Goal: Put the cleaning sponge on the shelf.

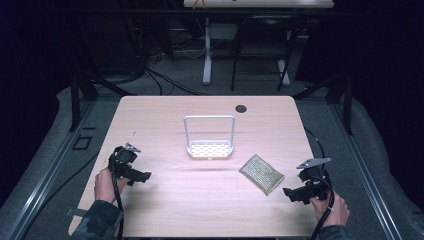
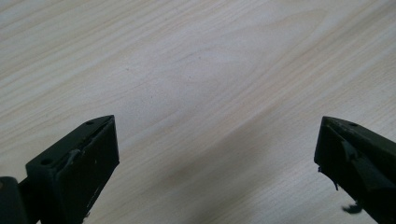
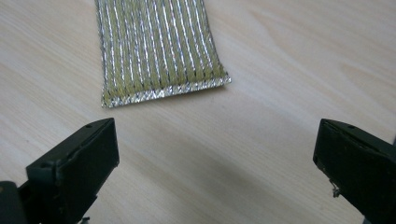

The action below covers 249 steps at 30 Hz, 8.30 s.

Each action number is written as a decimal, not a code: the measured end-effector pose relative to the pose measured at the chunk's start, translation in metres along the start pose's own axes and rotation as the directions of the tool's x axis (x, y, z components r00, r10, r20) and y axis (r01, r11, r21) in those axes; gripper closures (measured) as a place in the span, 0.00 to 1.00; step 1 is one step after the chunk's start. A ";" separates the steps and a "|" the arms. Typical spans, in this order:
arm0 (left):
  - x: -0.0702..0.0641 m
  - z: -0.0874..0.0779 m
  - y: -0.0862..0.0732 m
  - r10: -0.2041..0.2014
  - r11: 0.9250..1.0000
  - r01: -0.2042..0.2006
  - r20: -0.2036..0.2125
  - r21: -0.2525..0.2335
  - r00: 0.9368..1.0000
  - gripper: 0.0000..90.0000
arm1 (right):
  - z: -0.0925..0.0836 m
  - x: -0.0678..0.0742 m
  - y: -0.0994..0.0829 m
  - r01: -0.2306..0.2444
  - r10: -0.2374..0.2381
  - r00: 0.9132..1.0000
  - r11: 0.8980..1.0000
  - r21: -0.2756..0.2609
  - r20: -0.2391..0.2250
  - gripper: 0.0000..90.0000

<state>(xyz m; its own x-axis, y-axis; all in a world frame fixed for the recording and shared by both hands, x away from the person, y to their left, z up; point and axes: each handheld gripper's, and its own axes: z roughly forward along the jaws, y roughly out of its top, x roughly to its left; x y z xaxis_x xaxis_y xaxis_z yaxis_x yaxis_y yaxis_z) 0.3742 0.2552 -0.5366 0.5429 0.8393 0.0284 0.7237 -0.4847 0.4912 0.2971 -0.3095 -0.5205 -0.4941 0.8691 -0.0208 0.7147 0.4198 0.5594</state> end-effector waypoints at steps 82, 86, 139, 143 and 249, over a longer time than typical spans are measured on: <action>-0.001 0.004 0.004 0.027 0.997 -0.025 -0.028 0.074 0.999 0.00 | 0.082 0.034 0.071 0.235 -0.190 0.965 0.930 0.283 -0.179 0.34; -0.001 0.004 0.004 0.026 0.997 -0.024 -0.030 0.073 0.999 0.00 | 0.074 0.033 0.072 0.224 -0.185 0.969 0.940 0.258 -0.164 0.35; -0.003 0.005 0.006 0.044 0.997 -0.041 -0.046 0.070 0.998 0.04 | 0.044 0.063 0.097 0.140 -0.120 0.981 0.981 0.131 -0.150 0.53; -0.004 0.005 0.006 0.044 0.997 -0.041 -0.046 0.069 0.998 0.04 | 0.045 0.066 0.099 0.145 -0.125 0.981 0.981 0.131 -0.151 0.53; -0.005 0.006 0.007 0.050 0.996 -0.046 -0.051 0.070 0.997 0.06 | 0.114 0.155 0.180 0.216 -0.214 0.976 0.973 0.085 -0.027 0.49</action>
<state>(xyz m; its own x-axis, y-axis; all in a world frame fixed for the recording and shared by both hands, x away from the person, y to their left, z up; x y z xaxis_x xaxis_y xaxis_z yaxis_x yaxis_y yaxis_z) 0.3790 0.2462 -0.5383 0.5559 0.8255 0.0972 0.7257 -0.5391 0.4275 0.4054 -0.0694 -0.5172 -0.6488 0.7518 -0.1177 0.6310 0.6180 0.4691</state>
